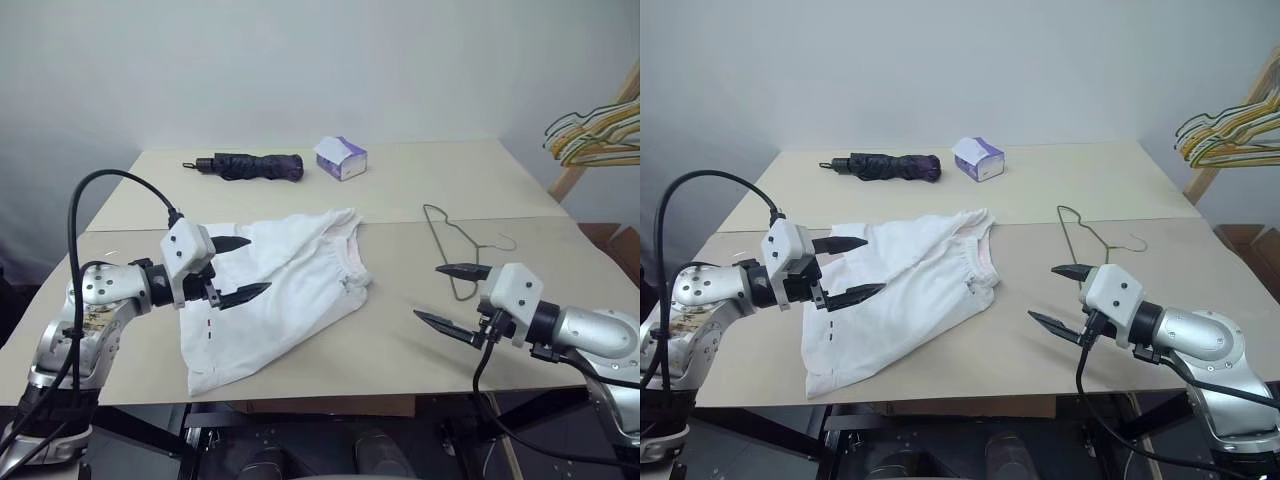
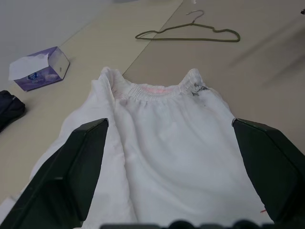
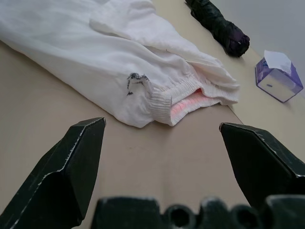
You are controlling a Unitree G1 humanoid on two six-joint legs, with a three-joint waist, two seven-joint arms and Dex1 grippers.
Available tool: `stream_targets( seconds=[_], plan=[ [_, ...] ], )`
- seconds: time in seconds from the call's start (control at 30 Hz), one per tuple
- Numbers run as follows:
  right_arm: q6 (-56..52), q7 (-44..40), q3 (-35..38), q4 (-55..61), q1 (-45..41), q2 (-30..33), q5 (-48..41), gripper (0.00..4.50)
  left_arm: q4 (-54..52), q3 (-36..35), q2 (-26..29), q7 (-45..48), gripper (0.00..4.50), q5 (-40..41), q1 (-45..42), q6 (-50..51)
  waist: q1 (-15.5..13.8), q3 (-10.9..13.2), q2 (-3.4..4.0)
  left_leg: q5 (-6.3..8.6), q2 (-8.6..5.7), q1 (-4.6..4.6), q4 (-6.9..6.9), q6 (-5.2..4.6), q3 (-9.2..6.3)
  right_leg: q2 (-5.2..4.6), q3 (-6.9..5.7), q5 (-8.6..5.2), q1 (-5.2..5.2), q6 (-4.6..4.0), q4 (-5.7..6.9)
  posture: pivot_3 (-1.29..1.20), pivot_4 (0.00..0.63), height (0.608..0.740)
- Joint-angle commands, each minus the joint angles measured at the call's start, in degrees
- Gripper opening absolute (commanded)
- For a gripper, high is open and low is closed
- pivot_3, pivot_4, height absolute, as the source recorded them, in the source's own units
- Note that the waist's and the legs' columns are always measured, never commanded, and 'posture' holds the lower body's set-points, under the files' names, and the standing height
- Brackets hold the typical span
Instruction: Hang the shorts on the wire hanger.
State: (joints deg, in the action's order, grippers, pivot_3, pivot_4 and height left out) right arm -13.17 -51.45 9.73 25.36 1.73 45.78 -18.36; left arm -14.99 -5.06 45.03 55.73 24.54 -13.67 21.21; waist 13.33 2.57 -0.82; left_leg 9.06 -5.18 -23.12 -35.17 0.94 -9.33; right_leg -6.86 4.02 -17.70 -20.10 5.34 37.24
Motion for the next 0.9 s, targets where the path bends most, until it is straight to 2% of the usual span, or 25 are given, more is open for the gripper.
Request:
stream_targets(
  seconds=[0.03,0.27,0.4,0.5,0.7,0.9],
  plan=[
    [0.4,0.2,1.0,0.4,-1.6,0.3,-0.5,4.44,-0.6,-1.8,0.0,-0.9,4.50,0.0,-1.4,-0.9,0.0,0.0,0.00,0.00,0.00,0.00,0.00,0.00,0.00,0.00,0.00,0.00,0.00,0.00,0.00,-0.26,0.000,0.740],
    [2.9,-1.9,-0.9,-1.8,-4.6,1.9,2.1,4.44,-1.7,-1.7,1.5,0.7,4.50,0.0,0.4,-1.1,0.0,0.0,0.00,-0.01,0.00,0.00,0.00,-0.02,0.01,0.00,0.00,0.00,0.00,0.00,0.00,-0.26,0.000,0.740],
    [14.4,-2.8,-5.5,-4.2,-2.6,5.0,12.5,4.44,-2.2,-1.8,1.4,1.0,4.50,0.6,0.7,-0.7,0.0,0.0,0.00,0.00,0.00,-0.01,-0.01,0.00,0.02,0.00,-0.01,0.00,-0.01,0.01,0.00,-0.26,0.000,0.740],
    [21.0,-0.5,-9.7,-7.3,-3.6,4.9,19.5,4.44,-2.4,-1.7,1.1,0.9,4.50,1.0,0.6,-0.1,0.0,0.0,0.00,0.02,0.00,0.02,-0.01,0.04,0.05,0.00,-0.01,0.00,0.01,0.01,-0.01,-0.27,0.000,0.740],
    [32.3,8.4,-22.2,-20.2,-16.9,-0.1,39.0,4.44,-2.9,-0.8,0.6,1.2,4.50,1.0,0.7,0.2,1.7,0.0,0.02,0.00,-0.01,0.23,-0.01,0.01,0.09,0.02,0.05,0.01,0.13,0.00,0.06,-0.28,0.000,0.740],
    [40.8,14.5,-32.4,-35.6,-31.8,-5.4,52.4,4.44,-2.2,0.0,0.3,1.6,4.50,0.6,-0.5,-0.2,3.3,0.0,0.04,-0.12,0.00,0.32,0.00,-0.08,0.03,0.11,0.05,0.01,0.19,-0.01,0.19,-0.27,0.000,0.740]
  ],
)
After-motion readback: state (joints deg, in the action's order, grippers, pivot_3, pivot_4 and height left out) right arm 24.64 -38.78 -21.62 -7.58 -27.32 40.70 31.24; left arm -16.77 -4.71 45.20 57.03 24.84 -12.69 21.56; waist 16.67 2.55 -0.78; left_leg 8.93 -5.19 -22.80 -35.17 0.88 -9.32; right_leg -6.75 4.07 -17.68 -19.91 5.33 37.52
